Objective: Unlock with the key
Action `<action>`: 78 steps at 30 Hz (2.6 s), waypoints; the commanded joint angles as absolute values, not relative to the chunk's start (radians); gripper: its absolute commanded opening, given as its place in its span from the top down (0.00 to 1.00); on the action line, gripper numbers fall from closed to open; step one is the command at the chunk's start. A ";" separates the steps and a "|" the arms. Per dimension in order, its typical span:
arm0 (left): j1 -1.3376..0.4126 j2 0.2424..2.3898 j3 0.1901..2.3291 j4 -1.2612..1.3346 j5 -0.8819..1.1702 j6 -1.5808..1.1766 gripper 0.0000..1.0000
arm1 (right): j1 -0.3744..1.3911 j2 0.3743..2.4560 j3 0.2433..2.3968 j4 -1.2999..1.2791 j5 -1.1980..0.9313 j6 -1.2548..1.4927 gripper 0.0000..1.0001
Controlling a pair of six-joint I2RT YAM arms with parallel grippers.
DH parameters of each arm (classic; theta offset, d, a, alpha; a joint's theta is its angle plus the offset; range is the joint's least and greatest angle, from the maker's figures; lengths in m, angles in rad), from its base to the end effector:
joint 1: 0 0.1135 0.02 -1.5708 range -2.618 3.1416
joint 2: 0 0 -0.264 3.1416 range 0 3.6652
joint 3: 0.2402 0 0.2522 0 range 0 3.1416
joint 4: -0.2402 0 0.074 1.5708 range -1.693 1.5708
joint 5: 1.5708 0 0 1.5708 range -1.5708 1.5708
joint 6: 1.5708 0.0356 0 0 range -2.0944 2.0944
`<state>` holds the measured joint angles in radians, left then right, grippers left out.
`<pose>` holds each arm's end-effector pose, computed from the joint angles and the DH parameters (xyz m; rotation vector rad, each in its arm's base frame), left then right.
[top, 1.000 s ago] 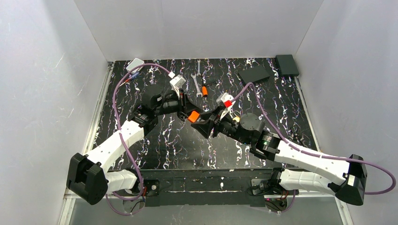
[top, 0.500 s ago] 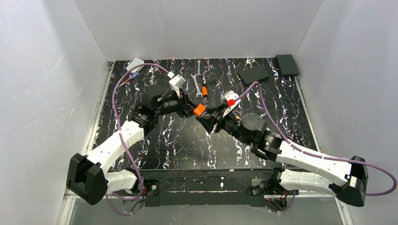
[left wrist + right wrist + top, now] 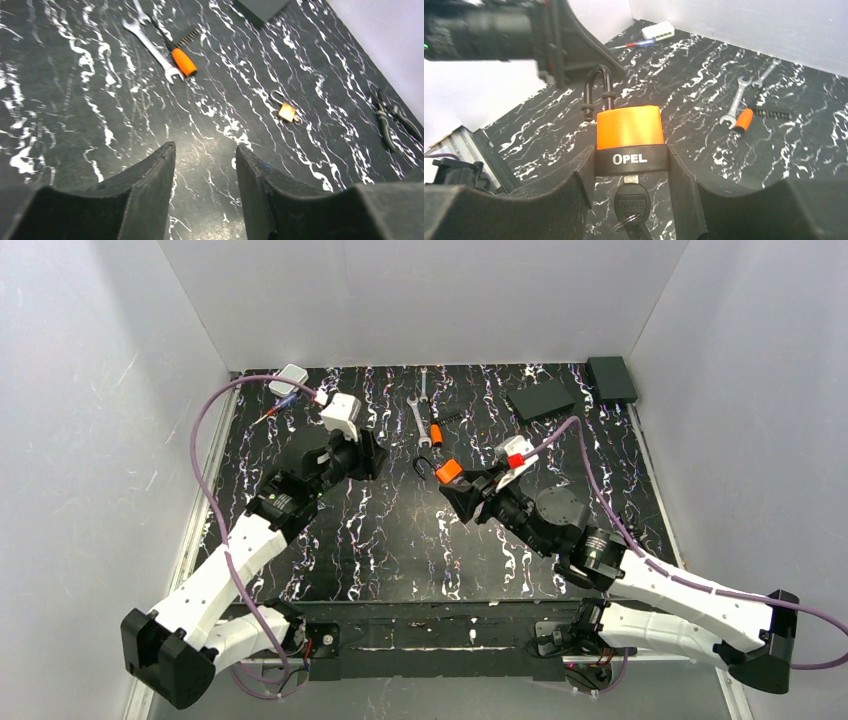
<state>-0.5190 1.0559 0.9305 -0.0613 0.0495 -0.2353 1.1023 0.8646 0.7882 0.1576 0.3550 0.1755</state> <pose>0.2146 -0.1246 0.3518 0.2902 1.7714 -0.5891 0.1034 0.1769 0.3642 -0.4133 1.4863 0.7614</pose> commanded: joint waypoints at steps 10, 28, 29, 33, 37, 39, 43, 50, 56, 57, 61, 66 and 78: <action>-0.515 0.933 0.893 -0.011 -0.075 -0.123 0.02 | 1.108 0.771 0.526 0.203 0.516 0.340 0.99; -0.514 0.894 0.877 -0.010 -0.167 -0.100 0.02 | 0.967 1.260 0.546 0.488 0.307 0.405 0.99; -0.515 0.896 0.879 -0.012 -0.170 -0.097 0.02 | 0.946 1.283 0.550 0.495 0.297 0.409 0.99; -0.514 0.898 0.883 -0.017 -0.175 -0.094 0.02 | 0.886 1.357 0.545 0.538 0.272 0.410 0.99; -0.514 0.895 0.882 -0.016 -0.176 -0.093 0.02 | 0.849 1.422 0.545 0.565 0.264 0.404 0.99; -0.514 0.895 0.882 -0.016 -0.178 -0.091 0.02 | 0.839 1.448 0.549 0.572 0.268 0.400 0.99; -0.514 0.895 0.880 -0.016 -0.186 -0.087 0.02 | 0.829 1.478 0.564 0.567 0.287 0.391 0.97; -0.514 0.901 0.877 -0.013 -0.194 -0.083 0.02 | 0.812 1.491 0.617 0.504 0.293 0.380 0.55; -0.514 0.905 0.876 -0.010 -0.194 -0.083 0.02 | 0.810 1.462 0.615 0.489 0.304 0.370 0.31; -0.514 0.905 0.876 -0.010 -0.197 -0.083 0.02 | 0.810 1.452 0.614 0.480 0.307 0.368 0.26; -0.514 0.904 0.871 -0.006 -0.208 -0.084 0.02 | 0.810 1.387 0.614 0.427 0.347 0.361 0.03; -0.514 0.903 0.867 -0.006 -0.223 -0.084 0.02 | 0.810 1.268 0.639 0.309 0.403 0.335 0.02; -0.514 0.885 0.856 0.013 -0.265 -0.068 0.02 | 0.810 0.828 0.590 0.108 0.619 0.400 0.02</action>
<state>-0.5190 0.9095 0.8676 -0.0243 -0.2193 -0.0842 0.8127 0.9722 0.5913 0.1939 0.5301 0.3894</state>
